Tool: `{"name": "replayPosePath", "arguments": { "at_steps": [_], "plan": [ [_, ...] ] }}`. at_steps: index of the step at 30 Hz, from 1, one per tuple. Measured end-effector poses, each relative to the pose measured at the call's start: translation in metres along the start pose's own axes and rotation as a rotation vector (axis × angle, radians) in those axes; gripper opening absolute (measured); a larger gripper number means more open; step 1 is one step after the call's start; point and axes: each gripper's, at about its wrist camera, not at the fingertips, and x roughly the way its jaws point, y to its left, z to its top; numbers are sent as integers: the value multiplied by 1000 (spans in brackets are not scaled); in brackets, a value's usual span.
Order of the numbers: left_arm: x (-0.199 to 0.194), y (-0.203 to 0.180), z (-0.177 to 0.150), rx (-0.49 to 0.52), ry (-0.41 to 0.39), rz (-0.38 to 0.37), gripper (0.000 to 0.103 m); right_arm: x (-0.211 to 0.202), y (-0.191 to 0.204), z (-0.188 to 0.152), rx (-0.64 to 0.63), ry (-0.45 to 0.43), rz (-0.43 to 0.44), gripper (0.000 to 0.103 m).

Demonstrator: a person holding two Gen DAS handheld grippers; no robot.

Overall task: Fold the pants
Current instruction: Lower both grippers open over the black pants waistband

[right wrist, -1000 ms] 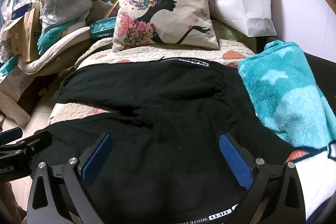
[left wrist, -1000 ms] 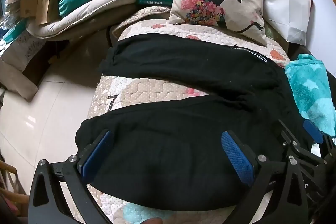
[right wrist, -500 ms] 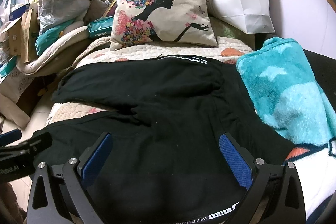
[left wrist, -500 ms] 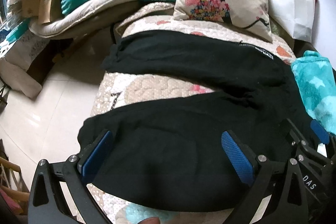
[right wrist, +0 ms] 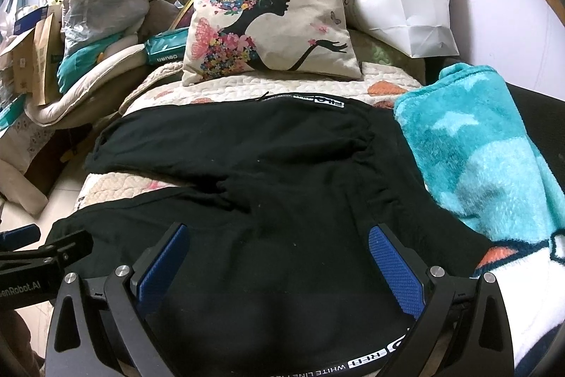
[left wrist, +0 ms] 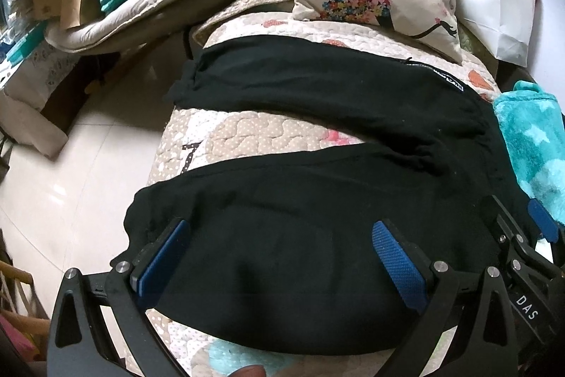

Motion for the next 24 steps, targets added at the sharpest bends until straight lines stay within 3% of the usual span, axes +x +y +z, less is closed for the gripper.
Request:
{"name": "replayPosePath", "arguments": {
  "at_steps": [12, 24],
  "plan": [
    [3, 0, 0, -6, 1, 11, 103, -3, 1, 1, -7, -13, -8, 103],
    [25, -3, -11, -20, 99, 2, 103, 1, -3, 2, 14, 6, -10, 103]
  ]
}}
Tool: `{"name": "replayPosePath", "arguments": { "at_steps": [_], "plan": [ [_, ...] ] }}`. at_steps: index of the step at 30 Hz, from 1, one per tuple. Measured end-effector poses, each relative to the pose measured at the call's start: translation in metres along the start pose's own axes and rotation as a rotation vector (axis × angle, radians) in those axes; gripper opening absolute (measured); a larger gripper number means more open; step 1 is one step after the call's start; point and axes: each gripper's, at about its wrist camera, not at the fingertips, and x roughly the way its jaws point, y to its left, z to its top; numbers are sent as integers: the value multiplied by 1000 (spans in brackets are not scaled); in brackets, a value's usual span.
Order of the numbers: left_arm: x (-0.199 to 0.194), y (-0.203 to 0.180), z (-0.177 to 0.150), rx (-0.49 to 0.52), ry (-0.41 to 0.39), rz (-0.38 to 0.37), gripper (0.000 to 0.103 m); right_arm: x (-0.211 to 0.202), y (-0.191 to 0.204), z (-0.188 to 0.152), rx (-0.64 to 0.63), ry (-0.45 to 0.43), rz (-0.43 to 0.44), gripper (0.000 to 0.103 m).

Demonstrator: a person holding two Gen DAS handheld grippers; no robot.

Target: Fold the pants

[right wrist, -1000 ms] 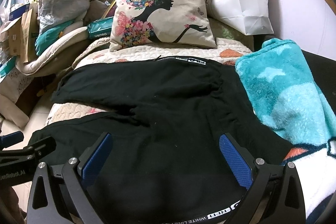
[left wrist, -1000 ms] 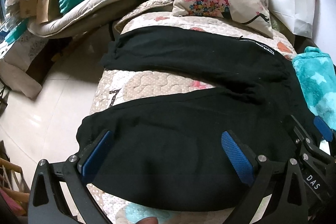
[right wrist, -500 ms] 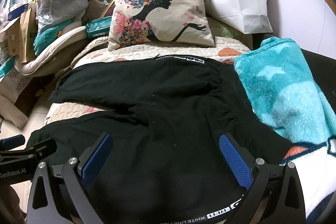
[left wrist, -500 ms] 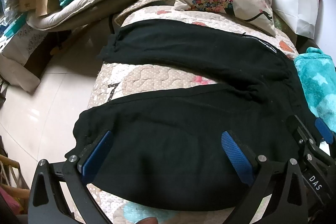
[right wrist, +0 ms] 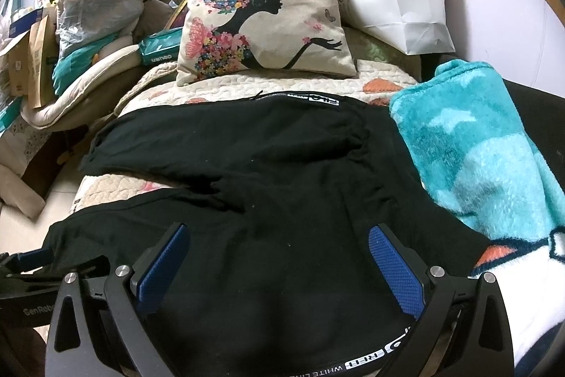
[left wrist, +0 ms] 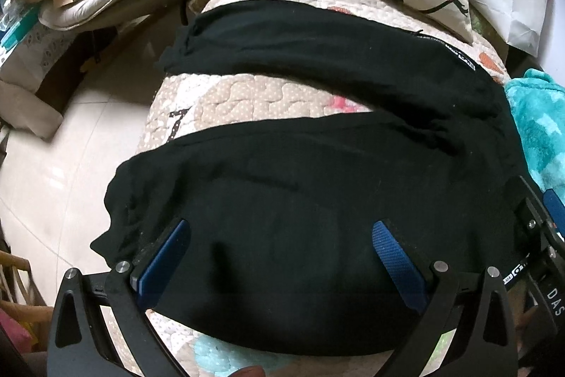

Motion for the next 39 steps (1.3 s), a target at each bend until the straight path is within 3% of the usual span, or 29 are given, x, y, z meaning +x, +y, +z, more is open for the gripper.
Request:
{"name": "replayPosePath", "arguments": {
  "at_steps": [29, 39],
  "plan": [
    [28, -8, -10, 29, 94, 28, 103, 6, 0, -3, 14, 26, 3, 103],
    [29, -6, -19, 38, 69, 11, 103, 5, -2, -3, 24, 27, 2, 103]
  ]
}}
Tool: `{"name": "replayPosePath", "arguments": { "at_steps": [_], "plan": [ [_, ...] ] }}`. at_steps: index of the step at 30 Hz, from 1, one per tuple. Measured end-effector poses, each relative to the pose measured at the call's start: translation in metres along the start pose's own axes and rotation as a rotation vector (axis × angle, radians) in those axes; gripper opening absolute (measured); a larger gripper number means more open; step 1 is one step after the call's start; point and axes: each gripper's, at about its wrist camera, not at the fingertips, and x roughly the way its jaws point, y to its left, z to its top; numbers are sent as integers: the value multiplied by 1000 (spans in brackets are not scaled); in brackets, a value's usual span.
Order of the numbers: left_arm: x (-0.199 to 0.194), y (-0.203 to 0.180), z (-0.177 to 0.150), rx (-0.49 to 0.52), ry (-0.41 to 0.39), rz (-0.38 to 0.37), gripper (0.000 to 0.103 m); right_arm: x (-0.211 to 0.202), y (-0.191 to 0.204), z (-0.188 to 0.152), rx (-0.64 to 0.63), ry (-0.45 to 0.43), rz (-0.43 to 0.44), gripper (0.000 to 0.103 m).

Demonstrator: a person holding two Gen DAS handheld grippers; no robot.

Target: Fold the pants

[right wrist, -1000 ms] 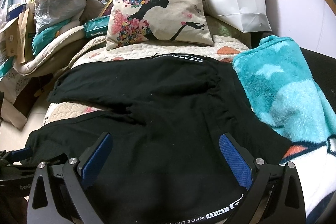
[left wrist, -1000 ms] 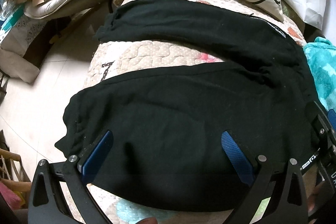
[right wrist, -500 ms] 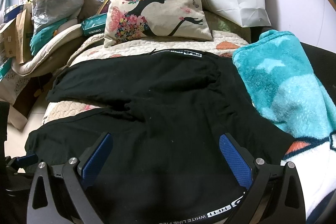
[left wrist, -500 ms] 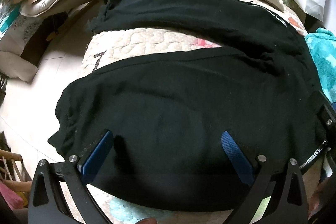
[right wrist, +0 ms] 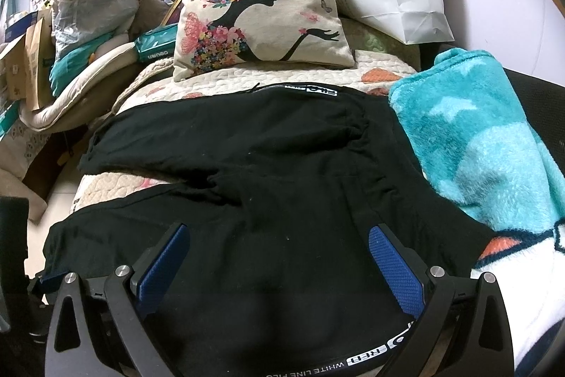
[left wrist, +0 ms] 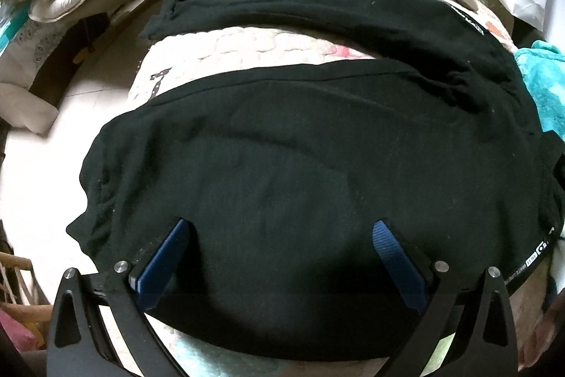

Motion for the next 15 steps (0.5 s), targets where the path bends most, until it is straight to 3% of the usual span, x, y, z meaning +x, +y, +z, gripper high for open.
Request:
{"name": "replayPosePath", "arguments": {
  "at_steps": [4, 11, 15],
  "plan": [
    [-2, -6, -4, 46, -7, 23, 103, -1, -1, 0, -5, -5, 1, 103],
    [-27, 9, 0, -15, -69, -47, 100, -16, 1, 10, -28, -45, 11, 103],
    [-78, 25, 16, -67, -215, -64, 100, -43, 1, 27, -64, -101, 38, 103]
  ]
}}
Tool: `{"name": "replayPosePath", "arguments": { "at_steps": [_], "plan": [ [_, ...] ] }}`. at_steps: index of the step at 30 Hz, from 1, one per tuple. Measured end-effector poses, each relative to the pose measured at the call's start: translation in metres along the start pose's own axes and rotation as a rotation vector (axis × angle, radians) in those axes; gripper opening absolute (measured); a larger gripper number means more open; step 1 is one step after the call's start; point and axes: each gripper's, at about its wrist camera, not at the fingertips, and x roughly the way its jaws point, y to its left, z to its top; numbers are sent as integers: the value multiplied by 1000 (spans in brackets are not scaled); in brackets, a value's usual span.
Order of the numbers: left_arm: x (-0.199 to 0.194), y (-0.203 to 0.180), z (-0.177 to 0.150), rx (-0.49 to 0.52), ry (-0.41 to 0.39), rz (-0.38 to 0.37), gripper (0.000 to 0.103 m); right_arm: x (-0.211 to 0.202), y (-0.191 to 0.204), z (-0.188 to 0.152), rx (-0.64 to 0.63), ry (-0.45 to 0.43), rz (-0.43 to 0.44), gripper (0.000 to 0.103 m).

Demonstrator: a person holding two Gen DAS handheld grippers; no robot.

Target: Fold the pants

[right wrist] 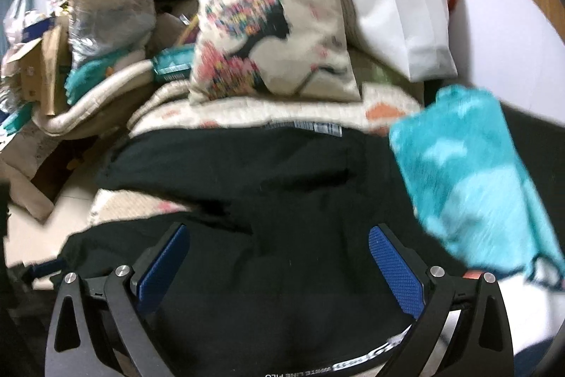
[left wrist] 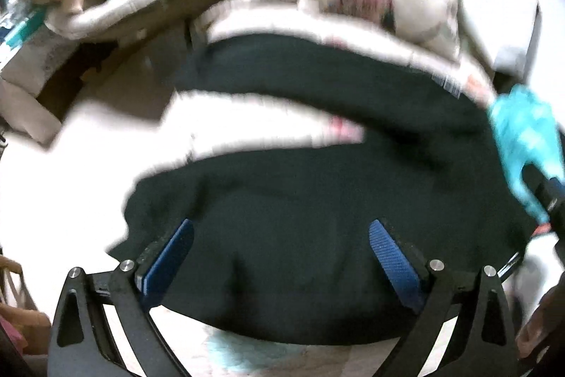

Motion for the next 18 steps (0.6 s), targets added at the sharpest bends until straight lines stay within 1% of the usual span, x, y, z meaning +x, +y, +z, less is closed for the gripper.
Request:
{"name": "replayPosePath", "arguments": {
  "at_steps": [2, 5, 7, 8, 10, 11, 13, 14, 15, 18],
  "plan": [
    [-29, 4, 12, 2, -107, 3, 100, -13, 1, 13, -36, -36, 12, 103],
    [-74, 12, 34, 31, -288, 21, 100, -29, 0, 36, -92, -84, 33, 103],
    [-88, 21, 53, 40, -353, 36, 100, -31, -2, 51, -112, -89, 55, 103],
    [-92, 25, 61, 44, -364, 37, 100, -30, -5, 60, -123, -87, 74, 103],
    [-85, 34, 83, 44, -343, 32, 101, -24, -11, 74, -130, -69, 85, 103],
    [-76, 43, 96, 27, -312, 30, 101, -17, -16, 83, -131, -47, 90, 103],
    [-60, 57, 112, 3, -265, 12, 101, -4, -24, 93, -129, -20, 107, 103],
    [-43, 67, 122, -5, -225, 2, 101, 7, -29, 99, -132, -3, 127, 103],
    [-34, 72, 122, -5, -206, 1, 101, 16, -33, 102, -137, 16, 145, 103],
    [11, 88, 135, 11, -131, 2, 101, 51, -42, 110, -163, 88, 189, 103]
  ]
}}
